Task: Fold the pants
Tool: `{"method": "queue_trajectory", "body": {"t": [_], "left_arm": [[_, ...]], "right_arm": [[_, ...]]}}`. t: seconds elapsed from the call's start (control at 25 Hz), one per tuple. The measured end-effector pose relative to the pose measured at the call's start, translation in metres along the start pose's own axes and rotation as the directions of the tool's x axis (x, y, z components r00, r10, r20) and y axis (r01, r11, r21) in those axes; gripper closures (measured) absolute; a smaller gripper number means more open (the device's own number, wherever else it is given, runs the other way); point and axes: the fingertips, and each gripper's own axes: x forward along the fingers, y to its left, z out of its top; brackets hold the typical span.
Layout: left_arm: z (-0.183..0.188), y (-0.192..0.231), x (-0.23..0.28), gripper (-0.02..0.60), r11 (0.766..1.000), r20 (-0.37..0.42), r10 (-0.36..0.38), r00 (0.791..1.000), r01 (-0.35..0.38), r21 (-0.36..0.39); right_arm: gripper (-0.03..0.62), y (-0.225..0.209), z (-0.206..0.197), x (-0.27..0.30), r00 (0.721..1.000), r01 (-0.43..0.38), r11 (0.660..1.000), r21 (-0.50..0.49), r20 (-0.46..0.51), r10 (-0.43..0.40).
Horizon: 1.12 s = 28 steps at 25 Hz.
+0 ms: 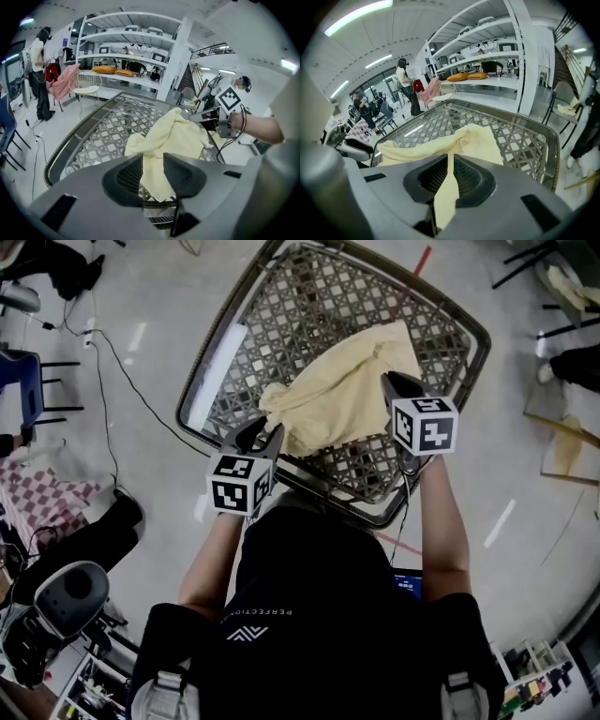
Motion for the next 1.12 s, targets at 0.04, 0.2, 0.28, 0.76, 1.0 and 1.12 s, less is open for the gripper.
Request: {"method": "queue_trajectory", "body": {"t": [0.04,0.2,0.28,0.76,1.0,1.12], "left_arm": [[-0.004,-0.007,0.001,0.445,1.000,-0.013,-0.015,1.000,0.015,0.017],[-0.015,-0.032,0.012,0.451,0.993,-0.057,-0.053,0.997,0.059,0.103],[-0.022,-0.039,0.020,0.449,0.988,-0.083,-0.065,0.994,0.076,0.131],[-0.050,-0.036,0.038,0.473,0.984,-0.172,-0.025,0.985,0.054,0.168],[-0.062,-0.039,0.034,0.485,0.984,-0.184,-0.017,0.983,0.048,0.169],[-0.070,-0.044,0.031,0.489,0.984,-0.192,-0.020,0.981,0.054,0.173]], "right_arm": [[0.545,0.004,-0.007,-0.003,1.000,-0.006,1.000,0.006,-0.007,0.006],[0.545,0.011,-0.040,-0.007,0.998,-0.011,1.000,0.008,-0.068,0.011],[0.545,0.006,-0.056,-0.005,0.994,0.001,1.000,0.011,-0.108,0.000],[0.545,-0.027,-0.103,-0.018,0.974,0.085,0.996,0.031,-0.215,-0.076],[0.545,-0.030,-0.114,-0.027,0.969,0.104,0.994,0.032,-0.228,-0.094],[0.545,-0.032,-0.118,-0.033,0.969,0.121,0.992,0.034,-0.221,-0.110]]}}
